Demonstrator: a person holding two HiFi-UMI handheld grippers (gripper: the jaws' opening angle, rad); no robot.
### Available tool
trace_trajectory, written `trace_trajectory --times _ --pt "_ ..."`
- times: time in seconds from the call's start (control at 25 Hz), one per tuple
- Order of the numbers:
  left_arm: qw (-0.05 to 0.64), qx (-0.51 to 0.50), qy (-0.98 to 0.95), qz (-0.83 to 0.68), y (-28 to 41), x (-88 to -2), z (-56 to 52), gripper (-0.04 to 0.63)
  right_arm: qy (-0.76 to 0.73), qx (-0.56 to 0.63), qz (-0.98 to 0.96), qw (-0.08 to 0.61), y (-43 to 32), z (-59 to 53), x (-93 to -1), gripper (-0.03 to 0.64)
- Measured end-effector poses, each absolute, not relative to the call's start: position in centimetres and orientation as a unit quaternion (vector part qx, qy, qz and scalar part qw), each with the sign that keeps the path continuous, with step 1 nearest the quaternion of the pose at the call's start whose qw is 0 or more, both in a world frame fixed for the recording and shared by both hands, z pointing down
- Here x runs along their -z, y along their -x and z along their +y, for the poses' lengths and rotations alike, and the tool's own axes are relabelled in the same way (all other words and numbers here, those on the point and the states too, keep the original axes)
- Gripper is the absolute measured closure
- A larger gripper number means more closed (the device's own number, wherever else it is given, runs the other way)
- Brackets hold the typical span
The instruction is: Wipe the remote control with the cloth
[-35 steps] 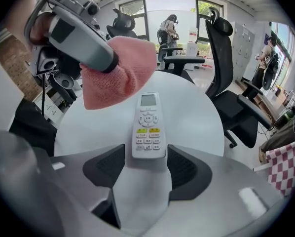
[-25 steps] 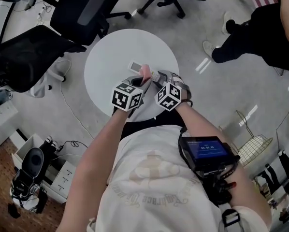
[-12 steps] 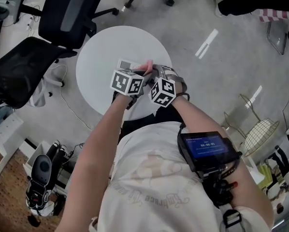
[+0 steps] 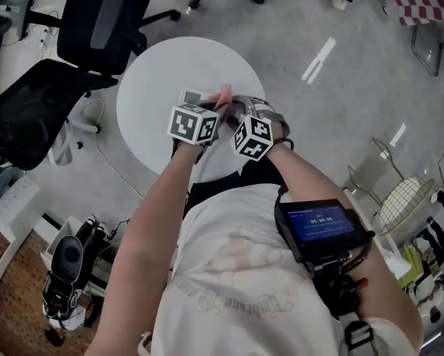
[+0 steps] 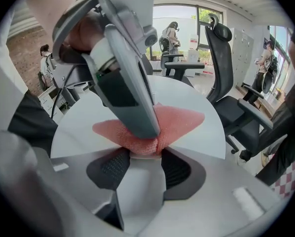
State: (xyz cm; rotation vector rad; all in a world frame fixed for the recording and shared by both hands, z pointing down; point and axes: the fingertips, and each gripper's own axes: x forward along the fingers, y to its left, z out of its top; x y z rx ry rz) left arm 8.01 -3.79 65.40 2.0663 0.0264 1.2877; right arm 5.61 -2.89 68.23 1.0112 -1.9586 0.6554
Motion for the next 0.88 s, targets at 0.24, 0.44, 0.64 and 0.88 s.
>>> trace_trajectory --times 0.24,0.44,0.64,0.88 --pt "0.316 -0.505 -0.802 -0.034 -6.4 -65.8 -6.7 0.569 -0.397 -0.26 -0.778 0.412 -5.7 -2.9 -68.2 0.407" --pt "0.295 -0.513 -0.804 -0.059 -5.0 -66.2 -8.8 0.569 -0.395 -0.262 -0.778 0.412 -5.6 -3.1 -68.0 0.407" --pt "0.279 -0.518 -0.804 -0.086 -3.8 -66.5 -10.9 0.568 -0.39 -0.26 -0.78 0.414 -5.5 -3.2 -68.0 0.407" --pt "0.278 -0.522 -0.798 -0.118 -1.6 -66.9 -14.2 0.568 -0.388 -0.262 -0.781 0.414 -5.3 -3.3 -67.8 0.407"
